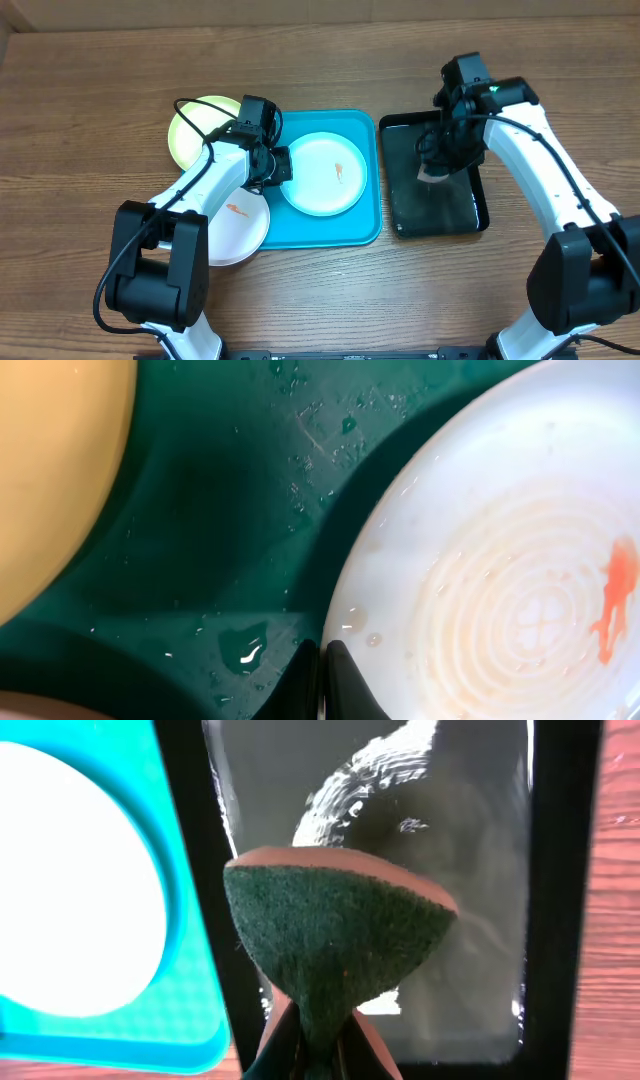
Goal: Clean dirty plates on tray and stack at the side
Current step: 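Carry the sponge with the right gripper onto the light-blue plate, then scrub the light-blue plate surface with the sponge in the right gripper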
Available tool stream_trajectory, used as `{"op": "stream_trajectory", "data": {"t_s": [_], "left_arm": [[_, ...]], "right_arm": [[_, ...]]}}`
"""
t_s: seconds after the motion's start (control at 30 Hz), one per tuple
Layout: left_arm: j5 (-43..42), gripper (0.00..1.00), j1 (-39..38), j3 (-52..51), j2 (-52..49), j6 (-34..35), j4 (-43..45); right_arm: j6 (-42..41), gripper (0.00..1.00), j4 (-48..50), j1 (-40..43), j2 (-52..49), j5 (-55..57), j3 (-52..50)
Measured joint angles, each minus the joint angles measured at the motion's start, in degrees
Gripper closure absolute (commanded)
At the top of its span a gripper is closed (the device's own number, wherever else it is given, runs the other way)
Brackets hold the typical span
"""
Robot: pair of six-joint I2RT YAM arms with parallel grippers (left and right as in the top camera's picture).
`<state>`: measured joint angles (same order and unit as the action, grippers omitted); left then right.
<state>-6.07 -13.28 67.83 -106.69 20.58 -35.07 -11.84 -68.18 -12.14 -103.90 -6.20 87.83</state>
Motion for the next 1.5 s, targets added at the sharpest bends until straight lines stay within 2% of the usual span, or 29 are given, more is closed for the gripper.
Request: {"op": "stream_trajectory", "data": {"t_s": [0.27, 0.47, 0.67, 1.03, 1.5], "left_arm": [[-0.07, 0.96, 0.0, 0.0, 0.0, 0.28, 0.42], [-0.22, 0.96, 0.0, 0.0, 0.0, 0.28, 0.44], [-0.33, 0.96, 0.0, 0.0, 0.0, 0.28, 0.44], [-0.46, 0.96, 0.0, 0.0, 0.0, 0.28, 0.42], [-0.61, 0.96, 0.0, 0.0, 0.0, 0.28, 0.39]], "right_arm": [[-3.19, 0.96, 2.14, -4.24, 0.0, 0.04, 3.56], [-4.94, 0.96, 7.89, -13.55, 0.0, 0.09, 3.56], [-10.43, 0.96, 14.53, -21.42, 0.0, 3.69, 3.19], [-12.22, 0.96, 18.56, -22.51, -6.19, 5.64, 2.67], [-12.09, 0.96, 19.15, -22.51, -14.58, 6.88, 2.45]]}}
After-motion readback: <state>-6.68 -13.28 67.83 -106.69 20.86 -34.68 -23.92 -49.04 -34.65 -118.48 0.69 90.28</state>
